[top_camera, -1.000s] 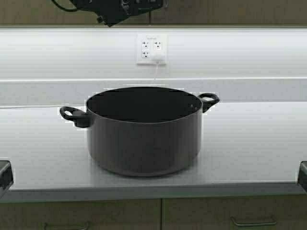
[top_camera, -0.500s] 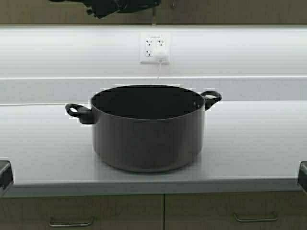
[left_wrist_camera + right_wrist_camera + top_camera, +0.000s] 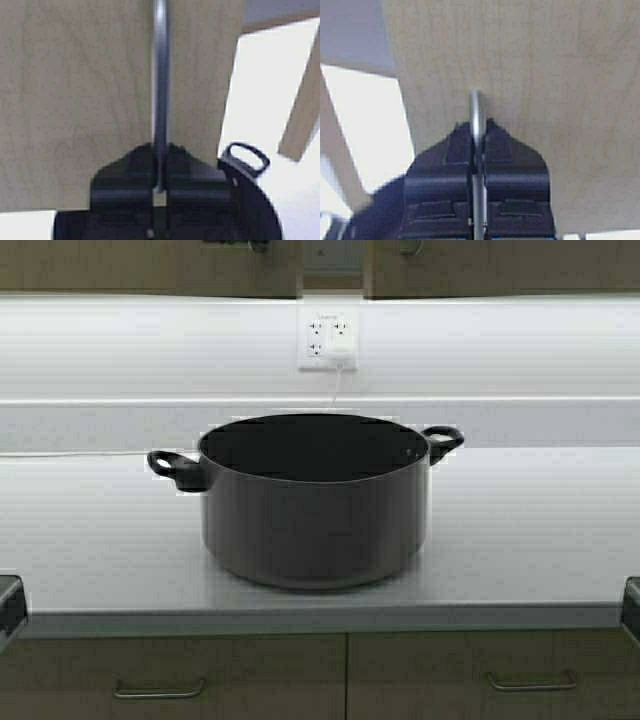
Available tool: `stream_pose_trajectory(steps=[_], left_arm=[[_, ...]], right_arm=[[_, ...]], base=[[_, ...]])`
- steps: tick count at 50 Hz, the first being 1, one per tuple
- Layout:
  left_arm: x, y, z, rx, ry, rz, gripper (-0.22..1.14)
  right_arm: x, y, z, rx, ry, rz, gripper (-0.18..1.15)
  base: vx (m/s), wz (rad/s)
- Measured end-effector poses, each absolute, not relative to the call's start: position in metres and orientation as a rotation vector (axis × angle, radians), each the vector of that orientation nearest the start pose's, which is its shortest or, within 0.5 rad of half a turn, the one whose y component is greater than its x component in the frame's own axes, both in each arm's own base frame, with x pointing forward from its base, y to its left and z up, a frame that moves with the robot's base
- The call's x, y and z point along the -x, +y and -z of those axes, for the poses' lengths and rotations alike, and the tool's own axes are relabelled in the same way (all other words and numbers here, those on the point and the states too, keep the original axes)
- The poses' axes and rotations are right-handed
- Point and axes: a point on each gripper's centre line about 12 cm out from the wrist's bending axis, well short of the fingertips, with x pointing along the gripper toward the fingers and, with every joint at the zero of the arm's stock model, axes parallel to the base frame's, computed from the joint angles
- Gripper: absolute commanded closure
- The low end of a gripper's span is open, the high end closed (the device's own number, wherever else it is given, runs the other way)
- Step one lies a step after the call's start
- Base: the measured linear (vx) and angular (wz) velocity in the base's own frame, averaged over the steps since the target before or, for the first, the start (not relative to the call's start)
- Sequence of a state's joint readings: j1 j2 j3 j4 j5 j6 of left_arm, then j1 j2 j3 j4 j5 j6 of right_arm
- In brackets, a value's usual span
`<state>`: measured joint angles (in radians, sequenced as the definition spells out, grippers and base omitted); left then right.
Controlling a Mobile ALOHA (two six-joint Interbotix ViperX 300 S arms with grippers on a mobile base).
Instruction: Open the cabinet, put the pot inside, then close it
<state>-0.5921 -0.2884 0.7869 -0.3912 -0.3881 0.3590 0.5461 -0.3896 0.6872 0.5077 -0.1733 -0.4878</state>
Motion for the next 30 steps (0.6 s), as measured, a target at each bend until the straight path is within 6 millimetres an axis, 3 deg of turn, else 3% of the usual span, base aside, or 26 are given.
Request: stream_pose_trajectory(steps=[18,30], left_arm=[[-0.269,-0.125,-0.283,-0.061,0.206,0.398,0.89],[-0.269,-0.097,-0.286,-0.084,0.247,0.336,0.89]], right_arm=[[-0.272,0.102,-0.326,0.093,0.202,-0.371,0.90],[-0.274,0.083,-0.327,0.136,0.221,-0.321,0.90]], base=[[-0.09,0.02],[-0.08,-0.03]])
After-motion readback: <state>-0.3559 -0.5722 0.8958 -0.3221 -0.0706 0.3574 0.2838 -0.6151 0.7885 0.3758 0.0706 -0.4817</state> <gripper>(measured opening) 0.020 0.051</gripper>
